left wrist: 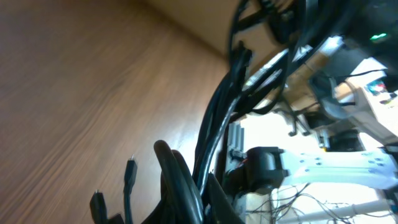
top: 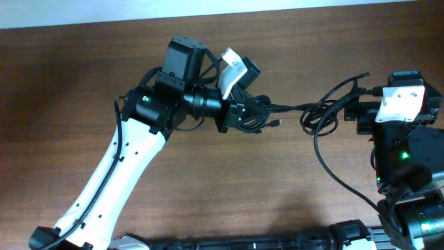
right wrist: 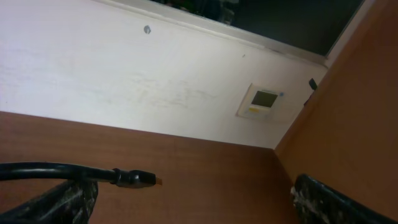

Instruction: Untangle cables

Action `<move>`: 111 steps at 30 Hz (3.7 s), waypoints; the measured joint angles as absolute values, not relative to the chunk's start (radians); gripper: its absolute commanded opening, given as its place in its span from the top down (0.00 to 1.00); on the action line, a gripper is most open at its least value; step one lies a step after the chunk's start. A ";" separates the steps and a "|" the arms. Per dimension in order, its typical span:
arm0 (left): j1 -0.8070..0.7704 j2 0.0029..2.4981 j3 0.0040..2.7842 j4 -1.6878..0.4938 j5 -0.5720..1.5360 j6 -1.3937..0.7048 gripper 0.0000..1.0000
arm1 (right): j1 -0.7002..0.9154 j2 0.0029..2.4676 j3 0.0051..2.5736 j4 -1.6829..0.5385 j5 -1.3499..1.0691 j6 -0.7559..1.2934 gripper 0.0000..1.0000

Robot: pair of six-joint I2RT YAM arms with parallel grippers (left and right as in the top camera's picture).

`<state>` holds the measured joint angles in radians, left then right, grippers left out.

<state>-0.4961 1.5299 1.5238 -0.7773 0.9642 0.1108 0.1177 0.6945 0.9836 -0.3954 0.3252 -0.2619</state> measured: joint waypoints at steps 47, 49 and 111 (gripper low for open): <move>-0.497 1.530 1.527 -0.721 1.176 0.247 1.00 | 0.116 0.695 0.984 -0.617 0.220 -0.262 0.01; -0.497 1.530 1.527 -0.722 1.171 0.247 1.00 | 0.116 0.696 0.984 -0.653 0.257 -0.262 0.01; -0.570 1.528 1.526 -0.594 0.778 0.003 1.00 | 0.114 1.081 0.985 -0.838 0.099 0.151 0.01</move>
<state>-0.5701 1.5280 1.5257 -0.5941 0.7780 0.0032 0.1139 1.0805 0.9848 -0.8383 0.0994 0.1509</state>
